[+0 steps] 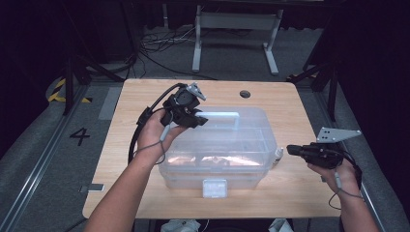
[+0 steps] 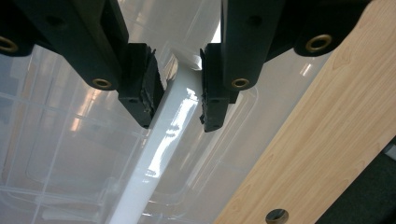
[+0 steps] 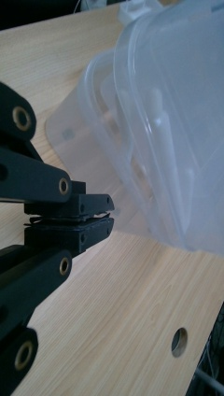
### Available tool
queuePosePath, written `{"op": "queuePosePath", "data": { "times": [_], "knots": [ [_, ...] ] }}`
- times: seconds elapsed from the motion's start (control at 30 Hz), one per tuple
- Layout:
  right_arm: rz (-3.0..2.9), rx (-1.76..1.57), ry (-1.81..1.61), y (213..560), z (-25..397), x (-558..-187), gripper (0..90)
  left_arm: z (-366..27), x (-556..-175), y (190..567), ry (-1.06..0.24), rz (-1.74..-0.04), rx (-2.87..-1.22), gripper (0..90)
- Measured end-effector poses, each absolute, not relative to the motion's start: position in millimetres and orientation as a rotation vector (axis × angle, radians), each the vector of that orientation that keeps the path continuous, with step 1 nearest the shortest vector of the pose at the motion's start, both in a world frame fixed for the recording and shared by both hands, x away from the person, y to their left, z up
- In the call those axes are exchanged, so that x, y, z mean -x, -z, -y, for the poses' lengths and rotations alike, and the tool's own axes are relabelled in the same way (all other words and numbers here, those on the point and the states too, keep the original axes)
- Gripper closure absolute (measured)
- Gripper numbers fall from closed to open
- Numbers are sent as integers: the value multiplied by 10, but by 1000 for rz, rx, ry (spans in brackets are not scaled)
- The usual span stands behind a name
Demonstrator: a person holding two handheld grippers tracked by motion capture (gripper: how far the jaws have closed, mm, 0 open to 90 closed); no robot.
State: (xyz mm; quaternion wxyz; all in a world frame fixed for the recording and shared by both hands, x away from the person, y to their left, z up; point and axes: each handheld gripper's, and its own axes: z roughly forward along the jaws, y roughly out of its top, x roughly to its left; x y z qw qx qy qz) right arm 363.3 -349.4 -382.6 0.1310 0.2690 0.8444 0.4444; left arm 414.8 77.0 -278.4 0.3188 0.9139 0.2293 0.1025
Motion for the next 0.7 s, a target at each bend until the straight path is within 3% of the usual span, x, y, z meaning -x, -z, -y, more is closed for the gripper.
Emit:
{"op": "queuePosePath", "data": {
  "times": [0.7],
  "knots": [
    [-2499,-659,-1398,3750,3243,-3481,890,-815,-4448,2671,-200,-674,-2350,692]
  ]
}}
